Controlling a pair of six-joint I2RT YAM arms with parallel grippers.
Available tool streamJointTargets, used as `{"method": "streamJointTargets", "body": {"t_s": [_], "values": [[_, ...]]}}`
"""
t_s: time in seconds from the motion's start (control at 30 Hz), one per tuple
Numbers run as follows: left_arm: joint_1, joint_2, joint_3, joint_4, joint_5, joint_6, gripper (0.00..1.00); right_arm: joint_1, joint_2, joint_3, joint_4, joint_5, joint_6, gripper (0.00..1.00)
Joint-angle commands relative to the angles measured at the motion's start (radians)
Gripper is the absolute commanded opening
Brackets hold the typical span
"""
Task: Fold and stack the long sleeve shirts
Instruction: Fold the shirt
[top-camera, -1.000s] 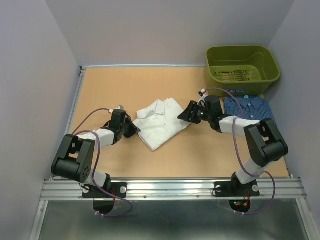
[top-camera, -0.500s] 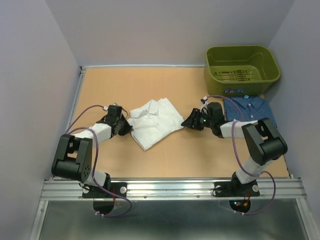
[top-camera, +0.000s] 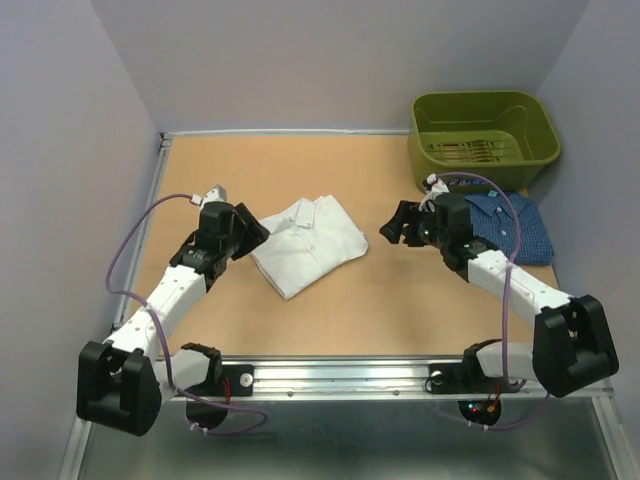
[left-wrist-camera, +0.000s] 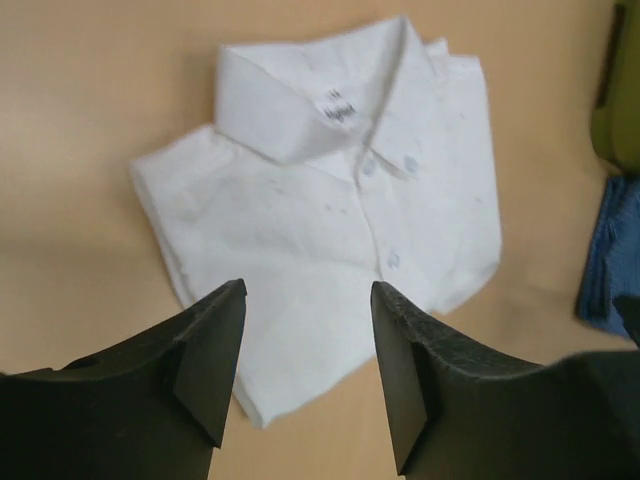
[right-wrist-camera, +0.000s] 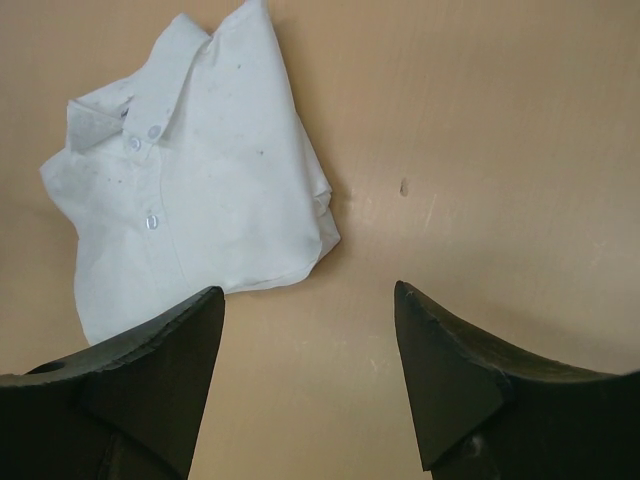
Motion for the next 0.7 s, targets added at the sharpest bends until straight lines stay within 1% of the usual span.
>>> {"method": "streamJointTargets", "body": {"t_s": [0.0, 0.03, 0.1, 0.13, 0.23, 0.27, 0.4, 0.53, 0.6, 0.63, 0.67], "values": [[-0.126, -0.007, -0.087, 0.066, 0.065, -0.106, 0.60, -0.006, -0.063, 0.049, -0.053, 0.079, -0.037, 0.74], [-0.152, 0.007, -0.118, 0.094, 0.072, -0.125, 0.54, -0.006, -0.069, 0.048, -0.053, 0.079, -0.031, 0.74], [-0.209, 0.036, -0.142, 0.149, 0.085, -0.169, 0.50, -0.006, -0.078, 0.045, -0.053, 0.074, -0.031, 0.74], [-0.219, 0.071, -0.153, 0.196, 0.104, -0.183, 0.48, -0.006, -0.078, 0.042, -0.053, 0.071, -0.031, 0.74], [-0.219, 0.128, -0.195, 0.226, 0.096, -0.221, 0.38, -0.006, -0.077, 0.034, -0.055, 0.047, -0.034, 0.74], [-0.219, 0.133, -0.216, 0.228, 0.089, -0.229, 0.34, -0.006, -0.080, 0.026, -0.081, 0.036, -0.037, 0.74], [-0.219, 0.116, -0.280, 0.215, 0.049, -0.280, 0.31, -0.006, -0.092, 0.011, -0.085, 0.034, -0.047, 0.74], [-0.208, 0.060, -0.310, 0.127, -0.005, -0.307, 0.29, -0.005, -0.090, 0.008, -0.093, 0.040, -0.048, 0.74], [-0.177, 0.035, -0.310, 0.097, -0.016, -0.300, 0.29, -0.006, -0.086, 0.011, -0.098, 0.048, -0.048, 0.74], [-0.167, 0.007, -0.305, 0.065, -0.058, -0.295, 0.29, -0.006, -0.084, 0.014, -0.099, 0.053, -0.051, 0.74], [-0.144, -0.005, -0.291, 0.050, -0.069, -0.275, 0.29, -0.006, -0.086, 0.015, -0.105, 0.060, -0.053, 0.74]]}}
